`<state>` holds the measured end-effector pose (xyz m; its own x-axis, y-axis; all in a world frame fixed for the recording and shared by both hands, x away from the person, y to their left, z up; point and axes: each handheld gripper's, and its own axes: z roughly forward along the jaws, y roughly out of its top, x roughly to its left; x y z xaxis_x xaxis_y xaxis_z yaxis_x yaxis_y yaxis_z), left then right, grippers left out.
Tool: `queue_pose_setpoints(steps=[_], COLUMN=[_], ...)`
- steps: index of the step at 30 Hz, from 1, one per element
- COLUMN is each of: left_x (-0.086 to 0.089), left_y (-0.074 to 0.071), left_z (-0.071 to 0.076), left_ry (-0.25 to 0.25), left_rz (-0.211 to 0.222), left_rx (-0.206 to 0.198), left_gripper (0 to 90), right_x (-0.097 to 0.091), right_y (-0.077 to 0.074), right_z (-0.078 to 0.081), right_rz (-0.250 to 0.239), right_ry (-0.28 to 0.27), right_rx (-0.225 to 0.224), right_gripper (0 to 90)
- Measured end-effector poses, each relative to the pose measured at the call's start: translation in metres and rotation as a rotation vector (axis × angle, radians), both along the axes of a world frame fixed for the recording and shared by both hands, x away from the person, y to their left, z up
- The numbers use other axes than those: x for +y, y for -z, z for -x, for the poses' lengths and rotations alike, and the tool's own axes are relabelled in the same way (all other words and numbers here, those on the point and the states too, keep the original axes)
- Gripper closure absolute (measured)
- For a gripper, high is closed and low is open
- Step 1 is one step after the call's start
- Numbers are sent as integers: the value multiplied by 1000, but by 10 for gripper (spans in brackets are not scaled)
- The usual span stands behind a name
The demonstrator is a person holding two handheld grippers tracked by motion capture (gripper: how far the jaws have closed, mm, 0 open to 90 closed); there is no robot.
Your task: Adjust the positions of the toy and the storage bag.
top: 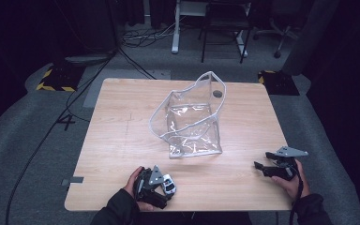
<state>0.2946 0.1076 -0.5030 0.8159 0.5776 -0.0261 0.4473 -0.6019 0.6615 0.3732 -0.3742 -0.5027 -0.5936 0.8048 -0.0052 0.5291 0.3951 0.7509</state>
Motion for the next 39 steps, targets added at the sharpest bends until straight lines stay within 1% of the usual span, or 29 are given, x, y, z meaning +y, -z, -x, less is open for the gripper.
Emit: queue_pose_setpoints(steps=[1,3,5,7,9,11,12,13,15,16,17,18,20,21,22,23,24,27,29,31,34,36,38,39], left_x=[-1,-2,-3,-4,-6,-9,-11,-12,-12,-11,-11,-11,-10,-10,-9,-8,-8,-4,-2,-1,-1,0,2,4], left_y=[0,0,0,0,0,-1,-1,-1,-1,-1,-1,-1,-1,-1,-1,-1,-1,-2,-1,-1,-1,-1,-2,-2], left_z=[-1,-1,-1,-2,-2,-2,-1,-1,-1,-1,-1,-1,-2,-2,-2,-3,-3,-5,-6,-6,-6,-7,-7,-8], left_ry=[0,-11,-16,-19,-28,-38,-47,-50,-45,-50,-58,-58,-59,-72,-73,-74,-87,-90,-100,-106,-105,-108,-126,-134], left_rz=[-3,8,2,4,5,15,22,12,21,26,29,29,33,30,31,30,35,27,34,29,35,33,23,11], left_rx=[-1,2,2,-9,-2,-19,-18,-30,-31,-30,-32,-32,-28,-20,-23,-35,-28,-34,-30,-31,-25,-30,-46,-58], left_gripper=[56,56,58,76,77,118,147,154,185,201,234,245,246,247,247,247,247,248,248,248,249,249,251,252], right_x=[0,0,0,0,0,0,0,0,0,0,0,0,0,0,0,0,0,0,0,0,0,0,0,0], right_y=[0,0,0,0,0,0,0,0,0,0,0,0,0,0,0,0,0,0,0,0,0,0,0,0], right_z=[0,0,0,0,0,0,0,0,0,0,0,0,0,0,0,0,0,0,0,0,0,0,0,0], right_rz=[1,1,0,0,1,0,1,1,0,0,0,0,0,-2,0,0,0,0,-1,1,0,1,1,0], right_ry=[-1,-1,0,0,0,0,0,0,0,0,0,0,0,1,0,0,0,1,0,-2,-2,-1,-2,-1], right_rx=[-1,-1,1,0,0,1,1,0,1,1,0,0,1,1,0,1,1,1,2,1,1,2,1,2], right_gripper=[264,264,264,263,264,264,263,264,264,264,264,264,264,264,264,263,264,264,263,263,263,263,263,263])
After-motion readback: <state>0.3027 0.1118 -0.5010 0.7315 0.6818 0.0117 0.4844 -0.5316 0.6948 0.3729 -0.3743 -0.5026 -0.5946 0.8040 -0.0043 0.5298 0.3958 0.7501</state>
